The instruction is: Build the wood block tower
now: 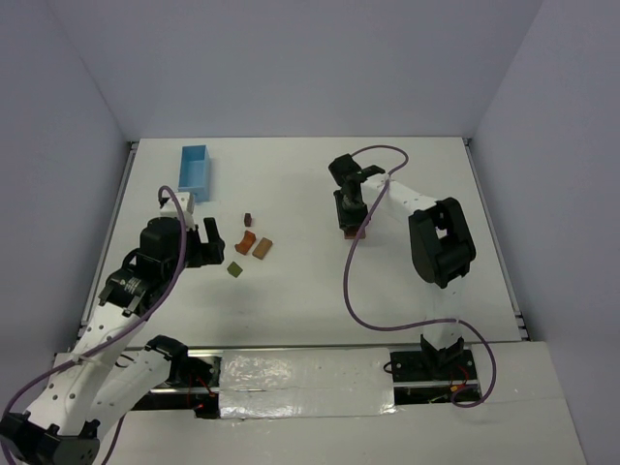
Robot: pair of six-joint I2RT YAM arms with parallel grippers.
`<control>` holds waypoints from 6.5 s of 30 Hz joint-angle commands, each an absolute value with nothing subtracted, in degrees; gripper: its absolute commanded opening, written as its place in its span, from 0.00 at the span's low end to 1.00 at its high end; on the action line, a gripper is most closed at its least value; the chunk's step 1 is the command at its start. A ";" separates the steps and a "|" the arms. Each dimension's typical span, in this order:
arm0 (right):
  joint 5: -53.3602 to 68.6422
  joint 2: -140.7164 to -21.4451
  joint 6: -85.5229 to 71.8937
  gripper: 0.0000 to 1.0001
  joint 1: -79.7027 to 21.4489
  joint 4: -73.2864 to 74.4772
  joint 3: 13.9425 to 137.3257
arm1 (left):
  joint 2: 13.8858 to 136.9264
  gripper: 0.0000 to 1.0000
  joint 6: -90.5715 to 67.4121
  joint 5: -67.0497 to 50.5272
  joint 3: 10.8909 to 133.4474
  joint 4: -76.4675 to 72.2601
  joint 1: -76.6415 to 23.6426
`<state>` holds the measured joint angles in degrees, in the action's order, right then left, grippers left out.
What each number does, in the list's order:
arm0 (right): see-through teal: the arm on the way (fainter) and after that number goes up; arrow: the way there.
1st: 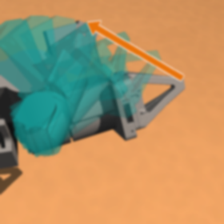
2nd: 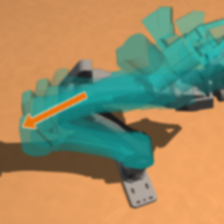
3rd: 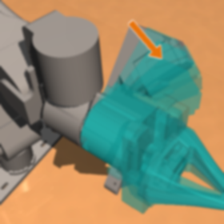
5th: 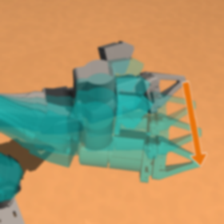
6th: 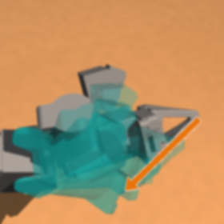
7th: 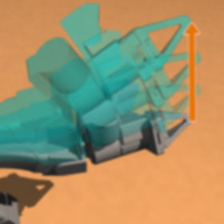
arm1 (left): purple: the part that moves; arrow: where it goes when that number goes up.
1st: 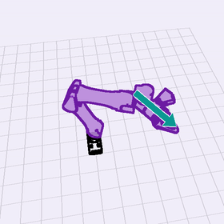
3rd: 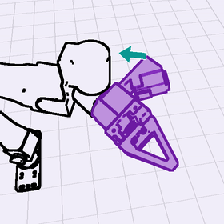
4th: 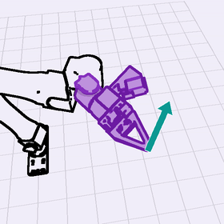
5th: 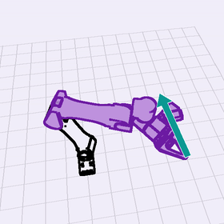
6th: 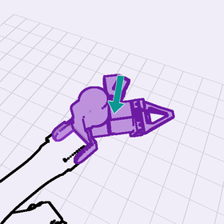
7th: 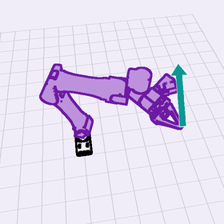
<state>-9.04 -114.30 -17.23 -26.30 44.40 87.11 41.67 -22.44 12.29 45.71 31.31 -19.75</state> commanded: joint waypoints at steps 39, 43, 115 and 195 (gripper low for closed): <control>-8.79 -115.14 -21.09 0.46 -25.93 42.01 85.52 | 42.63 0.95 -20.65 9.41 46.23 28.92 -19.60; -9.05 -114.96 -21.09 0.45 -25.84 42.10 85.61 | 42.63 0.95 -20.66 9.49 46.23 28.92 -19.60; -4.13 -52.03 -22.15 1.00 -41.57 24.70 46.67 | 117.77 0.53 -13.80 3.95 91.93 35.77 -15.64; -2.02 -47.02 14.24 0.14 -68.12 -13.88 38.15 | 62.75 0.21 -45.80 -47.82 60.02 15.46 -32.70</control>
<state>-3.44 -47.44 13.13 -67.53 -9.67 37.91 63.55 -46.63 -47.13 58.59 16.16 -32.45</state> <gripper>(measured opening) 0.424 0.314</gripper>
